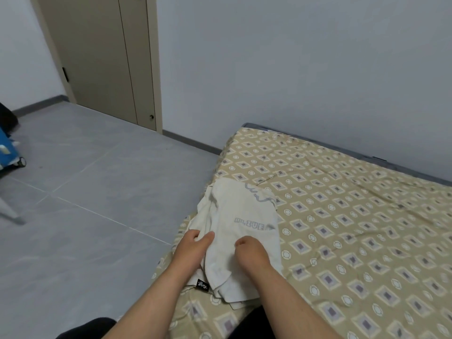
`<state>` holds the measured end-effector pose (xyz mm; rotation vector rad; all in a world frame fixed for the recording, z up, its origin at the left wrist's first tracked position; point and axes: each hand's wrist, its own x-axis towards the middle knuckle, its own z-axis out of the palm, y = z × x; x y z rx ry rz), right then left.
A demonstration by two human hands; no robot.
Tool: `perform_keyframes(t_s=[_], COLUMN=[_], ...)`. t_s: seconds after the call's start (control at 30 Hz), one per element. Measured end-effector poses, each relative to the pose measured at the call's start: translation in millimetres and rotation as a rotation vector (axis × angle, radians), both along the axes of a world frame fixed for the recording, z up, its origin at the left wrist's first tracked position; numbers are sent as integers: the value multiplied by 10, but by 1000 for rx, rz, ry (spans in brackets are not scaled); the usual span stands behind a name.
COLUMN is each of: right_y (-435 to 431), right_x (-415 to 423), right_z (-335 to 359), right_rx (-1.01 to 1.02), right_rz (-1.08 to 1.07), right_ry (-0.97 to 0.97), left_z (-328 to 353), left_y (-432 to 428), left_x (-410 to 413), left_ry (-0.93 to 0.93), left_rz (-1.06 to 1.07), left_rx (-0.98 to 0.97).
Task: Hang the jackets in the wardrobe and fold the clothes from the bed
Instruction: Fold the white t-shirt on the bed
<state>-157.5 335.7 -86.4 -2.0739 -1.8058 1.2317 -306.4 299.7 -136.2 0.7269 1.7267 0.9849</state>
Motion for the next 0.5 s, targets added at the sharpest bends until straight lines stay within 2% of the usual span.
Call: perform_keyframes(t_s=[0.07,0.13,0.23,0.3,0.37,0.5], right_y=[12,20,220,284,263,235], right_x=[32,62,245,359,365,196], right_z=[31,110,41,-4,-41,-96], right_rx=[-222,-423,-335,-257,-313,-331], right_rz=[-19,-247,-615,-696,-609,-434], right_ry=[146,435,625,572,524,396], left_z=[70,105,98,73,89,94], left_y=[-12,-15,-44,-68,-63,7], left_x=[63,111,126,125,136,30], left_ry=[57,105,164,205,176,15], left_rz=[-34,-65,-104,-143,-99,235], left_rx=[5,7,-14,-6,18,-66])
